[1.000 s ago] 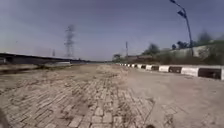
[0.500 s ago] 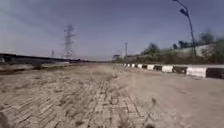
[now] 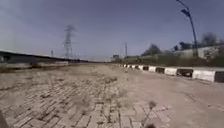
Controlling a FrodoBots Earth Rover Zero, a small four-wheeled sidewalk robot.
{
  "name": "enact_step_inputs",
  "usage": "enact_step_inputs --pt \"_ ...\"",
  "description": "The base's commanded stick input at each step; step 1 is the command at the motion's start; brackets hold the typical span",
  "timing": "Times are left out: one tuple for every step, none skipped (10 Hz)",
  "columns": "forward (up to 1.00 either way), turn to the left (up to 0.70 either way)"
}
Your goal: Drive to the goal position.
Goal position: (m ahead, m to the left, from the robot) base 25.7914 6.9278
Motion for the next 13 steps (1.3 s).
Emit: enact_step_inputs --pt "1.0 0.0" --pt "1.0 0.0" --pt "1.0 0.0" --pt "1.0 0.0" --pt "1.0 0.0" --pt "1.0 0.0" --pt "1.0 0.0" --pt "1.0 0.0" --pt "1.0 0.08" --pt "1.0 0.32" --pt "1.0 0.4" --pt "1.0 0.0" --pt "1.0 0.0"
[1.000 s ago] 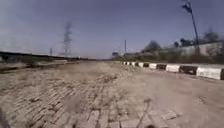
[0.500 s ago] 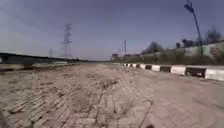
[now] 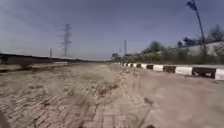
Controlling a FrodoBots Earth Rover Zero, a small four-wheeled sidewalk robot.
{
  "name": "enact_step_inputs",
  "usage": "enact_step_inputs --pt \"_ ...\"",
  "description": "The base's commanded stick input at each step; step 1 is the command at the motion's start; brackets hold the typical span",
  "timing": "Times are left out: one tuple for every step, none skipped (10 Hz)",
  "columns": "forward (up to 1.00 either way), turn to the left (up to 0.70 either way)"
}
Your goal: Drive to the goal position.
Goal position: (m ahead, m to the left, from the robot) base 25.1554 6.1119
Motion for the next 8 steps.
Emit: enact_step_inputs --pt "1.0 0.0" --pt "1.0 0.0" --pt "1.0 0.0" --pt "1.0 0.0" --pt "1.0 0.0" --pt "1.0 0.0" --pt "1.0 0.0" --pt "1.0 0.0"
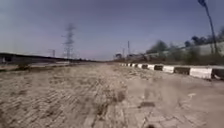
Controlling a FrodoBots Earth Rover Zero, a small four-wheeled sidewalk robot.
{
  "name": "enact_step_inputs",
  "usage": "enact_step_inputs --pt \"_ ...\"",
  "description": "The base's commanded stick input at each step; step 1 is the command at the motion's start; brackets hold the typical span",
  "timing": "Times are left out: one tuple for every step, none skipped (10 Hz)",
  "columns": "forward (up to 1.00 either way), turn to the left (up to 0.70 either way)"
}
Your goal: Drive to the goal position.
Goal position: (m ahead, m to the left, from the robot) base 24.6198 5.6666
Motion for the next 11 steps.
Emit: enact_step_inputs --pt "1.0 0.0" --pt "1.0 0.0" --pt "1.0 0.0" --pt "1.0 0.0" --pt "1.0 0.0" --pt "1.0 0.0" --pt "1.0 0.0" --pt "1.0 0.0" --pt "1.0 0.0" --pt "1.0 0.0" --pt "1.0 0.16"
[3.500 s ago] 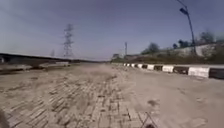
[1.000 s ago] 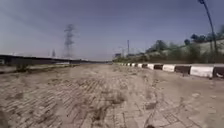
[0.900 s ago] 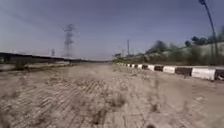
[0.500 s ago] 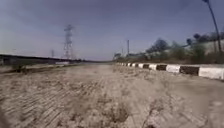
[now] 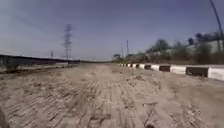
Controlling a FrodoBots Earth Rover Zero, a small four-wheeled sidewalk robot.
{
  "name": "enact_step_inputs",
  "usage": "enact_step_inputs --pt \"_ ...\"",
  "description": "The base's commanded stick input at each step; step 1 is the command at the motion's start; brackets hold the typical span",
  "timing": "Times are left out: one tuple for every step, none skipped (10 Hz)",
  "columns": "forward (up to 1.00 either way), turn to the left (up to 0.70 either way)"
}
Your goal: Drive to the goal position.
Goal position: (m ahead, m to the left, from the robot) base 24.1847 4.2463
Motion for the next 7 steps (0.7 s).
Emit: enact_step_inputs --pt "1.0 0.4" --pt "1.0 0.4" --pt "1.0 0.4" --pt "1.0 0.4" --pt "1.0 0.17" --pt "1.0 0.0" --pt "1.0 0.0"
